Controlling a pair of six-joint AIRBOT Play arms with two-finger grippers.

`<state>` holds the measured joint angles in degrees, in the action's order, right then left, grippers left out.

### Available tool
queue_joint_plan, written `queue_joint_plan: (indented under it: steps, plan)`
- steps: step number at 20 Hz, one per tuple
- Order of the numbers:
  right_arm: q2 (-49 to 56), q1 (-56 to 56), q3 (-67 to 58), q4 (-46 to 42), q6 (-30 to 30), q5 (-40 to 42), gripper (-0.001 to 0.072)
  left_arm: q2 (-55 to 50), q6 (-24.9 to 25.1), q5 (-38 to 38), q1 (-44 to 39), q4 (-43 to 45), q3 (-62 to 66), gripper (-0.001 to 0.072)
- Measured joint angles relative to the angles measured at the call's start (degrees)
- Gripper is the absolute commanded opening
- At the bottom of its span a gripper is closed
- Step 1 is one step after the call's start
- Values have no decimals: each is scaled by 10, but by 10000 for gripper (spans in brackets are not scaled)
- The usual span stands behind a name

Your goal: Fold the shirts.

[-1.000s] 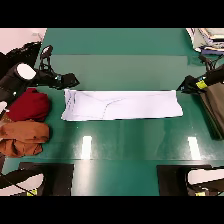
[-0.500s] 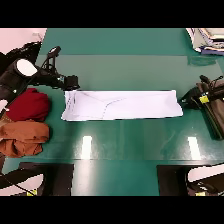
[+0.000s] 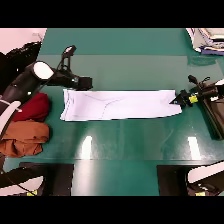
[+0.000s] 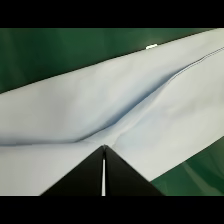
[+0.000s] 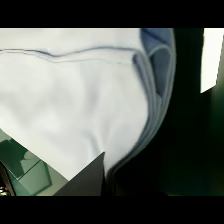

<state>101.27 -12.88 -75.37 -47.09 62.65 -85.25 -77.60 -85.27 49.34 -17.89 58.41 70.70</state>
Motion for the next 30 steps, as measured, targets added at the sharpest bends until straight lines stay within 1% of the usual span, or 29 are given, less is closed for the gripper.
queue_joint_plan:
  steps: [3, 8, 13, 19, 24, 27, 30]
  plan:
    - [-53, 4, 0, 26, -2, -3, 11, -65, -2, -10, -39, -14, 42, 25]
    - [-157, 30, -2, 97, 20, 0, 11, -196, -2, -15, -110, -32, 138, 25]
    - [-206, 99, -65, 120, 45, 5, 11, -278, -3, -5, -162, -43, 195, 25]
    - [-216, 179, -155, 124, 64, 24, 11, -299, -3, 8, -177, -48, 209, 26]
    - [-217, 219, -180, 125, 68, 42, 11, -301, -3, 26, -174, -48, 216, 25]
    - [-217, 239, -184, 125, 68, 48, 11, -279, -3, 41, -151, -46, 224, 24]
    - [-211, 269, -185, 125, 68, 61, 11, -223, -3, 48, -103, -29, 228, 25]
